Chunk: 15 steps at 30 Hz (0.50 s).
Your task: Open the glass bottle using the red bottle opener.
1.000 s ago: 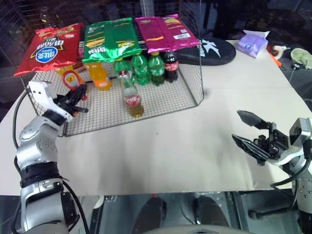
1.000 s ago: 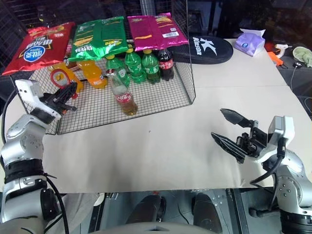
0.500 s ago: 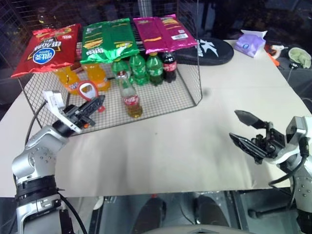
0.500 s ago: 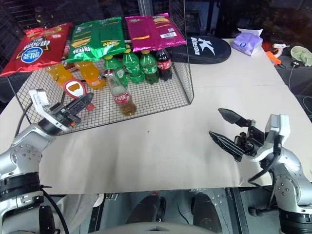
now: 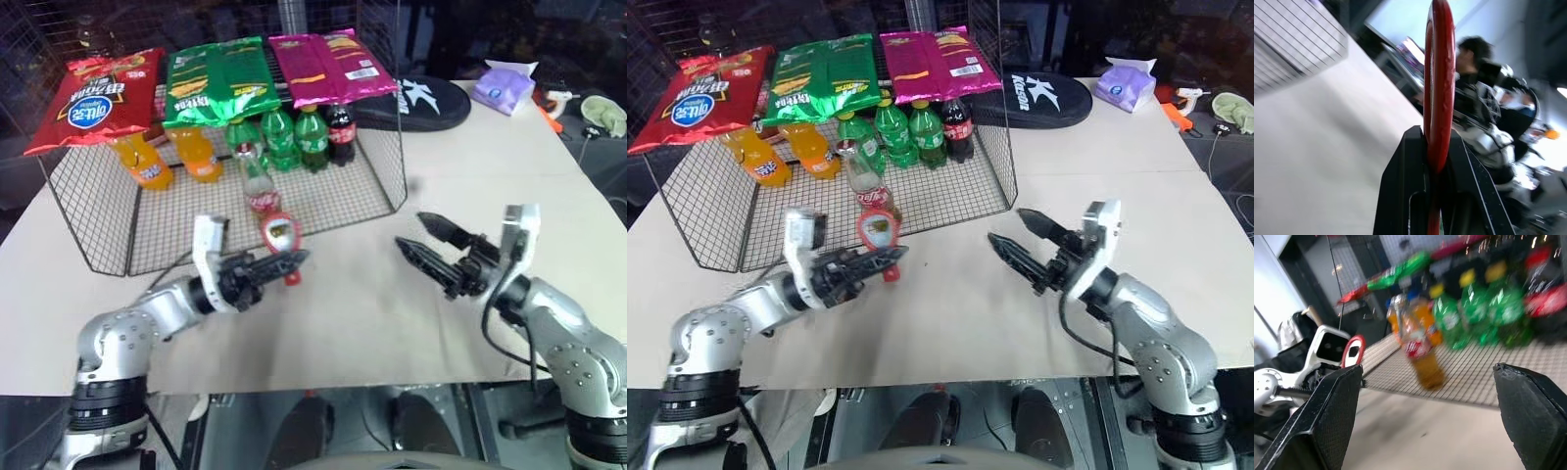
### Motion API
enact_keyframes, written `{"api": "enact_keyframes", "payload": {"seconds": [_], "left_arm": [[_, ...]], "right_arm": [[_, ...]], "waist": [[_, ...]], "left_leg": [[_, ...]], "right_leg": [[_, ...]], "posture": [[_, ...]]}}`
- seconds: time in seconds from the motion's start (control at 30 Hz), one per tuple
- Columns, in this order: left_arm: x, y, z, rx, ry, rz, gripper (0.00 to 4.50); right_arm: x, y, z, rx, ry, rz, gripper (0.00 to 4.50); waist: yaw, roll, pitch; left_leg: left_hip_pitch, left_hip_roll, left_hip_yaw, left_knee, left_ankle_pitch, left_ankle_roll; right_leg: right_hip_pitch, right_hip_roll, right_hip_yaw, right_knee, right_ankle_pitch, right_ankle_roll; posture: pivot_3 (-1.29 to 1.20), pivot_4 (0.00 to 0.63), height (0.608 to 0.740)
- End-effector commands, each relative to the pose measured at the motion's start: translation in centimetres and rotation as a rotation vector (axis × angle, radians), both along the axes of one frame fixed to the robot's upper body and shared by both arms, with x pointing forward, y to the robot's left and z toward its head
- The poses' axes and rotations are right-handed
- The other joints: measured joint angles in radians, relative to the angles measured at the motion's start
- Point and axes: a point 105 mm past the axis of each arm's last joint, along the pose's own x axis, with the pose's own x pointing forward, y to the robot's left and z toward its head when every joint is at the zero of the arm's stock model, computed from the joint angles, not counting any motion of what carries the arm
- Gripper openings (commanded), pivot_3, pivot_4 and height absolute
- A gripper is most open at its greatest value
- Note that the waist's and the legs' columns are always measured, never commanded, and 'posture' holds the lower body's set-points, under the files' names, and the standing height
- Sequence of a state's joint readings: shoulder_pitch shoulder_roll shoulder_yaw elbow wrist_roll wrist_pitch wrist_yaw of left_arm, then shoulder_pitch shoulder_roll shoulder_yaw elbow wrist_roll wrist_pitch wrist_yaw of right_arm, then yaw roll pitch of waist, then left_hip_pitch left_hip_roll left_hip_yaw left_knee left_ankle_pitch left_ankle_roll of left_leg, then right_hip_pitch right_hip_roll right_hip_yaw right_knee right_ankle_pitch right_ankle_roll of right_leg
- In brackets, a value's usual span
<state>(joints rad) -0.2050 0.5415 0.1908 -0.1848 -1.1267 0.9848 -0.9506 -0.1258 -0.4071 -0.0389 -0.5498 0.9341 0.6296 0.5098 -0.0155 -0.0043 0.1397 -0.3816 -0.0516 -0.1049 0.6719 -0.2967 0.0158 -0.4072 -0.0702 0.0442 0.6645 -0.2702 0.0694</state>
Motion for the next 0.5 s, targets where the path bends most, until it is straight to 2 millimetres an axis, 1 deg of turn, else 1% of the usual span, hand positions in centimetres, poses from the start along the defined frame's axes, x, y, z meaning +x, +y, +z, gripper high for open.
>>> {"api": "enact_keyframes", "payload": {"seconds": [0.03, 0.07, 0.13, 0.17, 0.3, 0.37, 0.5], "left_arm": [[-0.5, -1.3, 0.3, -0.006, -0.035, -0.081, 0.02], [0.1, -1.6, 0.2, -0.005, -0.055, -0.063, 0.02], [1.5, -2.5, 0.6, -0.045, -0.092, -0.014, 0.02], [1.9, -2.8, 0.7, -0.056, -0.105, -0.003, 0.02], [2.0, -4.2, 0.7, -0.087, -0.106, -0.038, 0.02], [1.8, -4.7, 0.5, -0.082, -0.109, -0.053, 0.02], [2.0, -5.6, 0.3, -0.098, -0.113, -0.055, 0.02]], "right_arm": [[-0.7, 1.3, 0.1, -0.040, 0.065, 0.069, 4.33], [-0.8, 1.5, 0.0, -0.044, 0.089, 0.085, 4.33], [-1.5, 1.8, -1.2, -0.101, 0.147, 0.139, 4.33], [-1.8, 1.9, -1.6, -0.113, 0.176, 0.169, 4.33], [-2.5, 2.6, -2.7, -0.168, 0.238, 0.221, 4.33], [-2.4, 3.0, -2.8, -0.163, 0.258, 0.232, 4.33], [-1.6, 4.5, -1.8, -0.112, 0.262, 0.241, 4.33]], "waist": [[0.000, 0.000, 0.000], [0.000, 0.000, 0.000], [0.003, 0.000, 0.000], [0.006, 0.000, 0.000], [-0.003, 0.000, 0.000], [-0.005, 0.000, 0.000], [-0.006, 0.000, 0.000]], "left_leg": [[0.000, 0.000, 0.000, 0.000, 0.000, 0.000], [0.000, 0.000, 0.000, 0.000, 0.000, 0.000], [0.000, 0.000, 0.000, 0.000, 0.000, 0.000], [0.000, 0.000, 0.000, 0.000, 0.000, 0.000], [-0.001, -0.001, 0.000, 0.001, 0.000, 0.000], [0.000, 0.000, 0.000, 0.000, 0.000, 0.000], [0.000, 0.000, 0.001, 0.000, 0.000, 0.000]], "right_leg": [[0.000, 0.000, 0.000, 0.000, 0.000, 0.000], [0.000, 0.000, 0.000, 0.000, 0.000, 0.000], [0.000, 0.000, 0.000, 0.000, 0.000, 0.000], [0.000, 0.000, -0.001, -0.001, 0.000, 0.000], [0.000, 0.000, 0.000, -0.001, 0.000, 0.000], [0.000, 0.000, 0.000, -0.001, 0.000, 0.000], [0.000, 0.001, 0.000, 0.000, 0.000, 0.000]], "posture": [[0.00, 0.150, 0.740], [0.00, 0.150, 0.740], [0.00, 0.150, 0.740], [0.00, 0.150, 0.740], [0.00, 0.150, 0.740], [0.00, 0.150, 0.740], [0.00, 0.150, 0.740]]}}
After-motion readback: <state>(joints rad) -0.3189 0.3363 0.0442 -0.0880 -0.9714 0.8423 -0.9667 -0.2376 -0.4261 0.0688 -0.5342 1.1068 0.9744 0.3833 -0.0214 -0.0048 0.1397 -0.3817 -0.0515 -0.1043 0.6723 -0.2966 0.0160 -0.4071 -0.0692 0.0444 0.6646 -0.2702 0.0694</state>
